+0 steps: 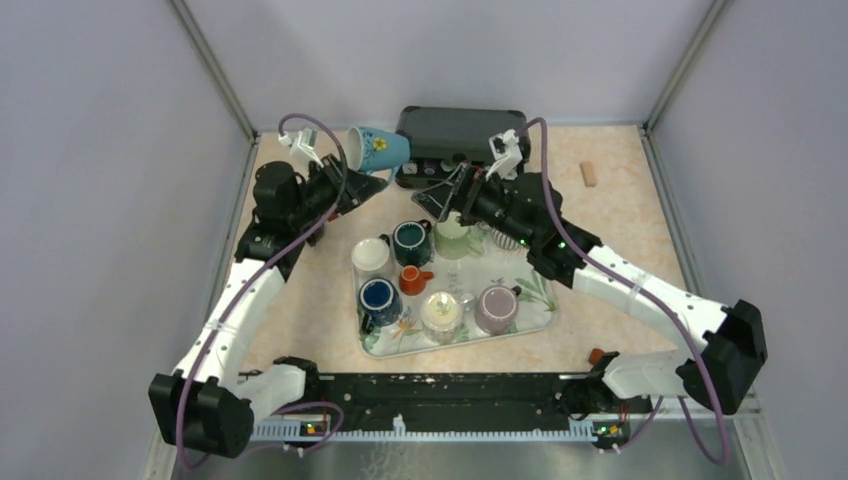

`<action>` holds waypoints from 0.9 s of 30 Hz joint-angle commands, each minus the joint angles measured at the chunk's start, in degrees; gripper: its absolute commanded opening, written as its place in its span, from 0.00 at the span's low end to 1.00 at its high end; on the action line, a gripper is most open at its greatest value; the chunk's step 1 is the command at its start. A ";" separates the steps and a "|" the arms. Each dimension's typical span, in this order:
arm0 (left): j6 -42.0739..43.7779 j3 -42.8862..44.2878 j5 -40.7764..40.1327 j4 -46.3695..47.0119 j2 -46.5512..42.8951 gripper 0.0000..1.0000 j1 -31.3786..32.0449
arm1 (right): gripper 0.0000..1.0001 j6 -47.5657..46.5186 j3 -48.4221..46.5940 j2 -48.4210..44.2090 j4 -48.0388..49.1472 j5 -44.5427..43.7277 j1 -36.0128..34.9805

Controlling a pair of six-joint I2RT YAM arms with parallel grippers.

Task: Turn the mug right side up
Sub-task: Place the cup at the corner of the board.

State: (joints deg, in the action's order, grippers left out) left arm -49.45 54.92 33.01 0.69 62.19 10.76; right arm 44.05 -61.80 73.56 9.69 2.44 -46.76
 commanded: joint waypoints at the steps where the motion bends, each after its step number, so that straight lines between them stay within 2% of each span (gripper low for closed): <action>1: 12.95 7.89 -10.66 -10.84 -2.42 0.00 -0.37 | 0.92 -4.70 0.78 -5.00 -6.48 -1.74 -0.52; 6: 19.73 13.38 -20.14 -18.49 1.51 0.00 -0.48 | 0.99 -7.86 0.23 -7.63 -12.13 -2.26 -0.52; 12: 25.52 19.49 -30.45 -20.23 9.88 0.00 -0.40 | 0.99 -10.85 -1.21 -10.00 -17.28 -4.13 -0.52; 20: 28.08 28.62 -36.74 -18.65 26.73 0.00 -0.18 | 0.99 -12.85 -2.38 -13.03 -21.87 -5.50 -0.51; 27: 31.47 39.22 -41.96 -21.42 38.94 0.00 -0.11 | 0.99 -13.92 -3.14 -15.70 -25.69 -6.63 -0.52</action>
State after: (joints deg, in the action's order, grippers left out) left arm -21.23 86.35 -4.23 -24.14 98.56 10.57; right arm 31.79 -61.28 60.34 -13.87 -2.90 -46.76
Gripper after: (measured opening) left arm 0.258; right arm 0.987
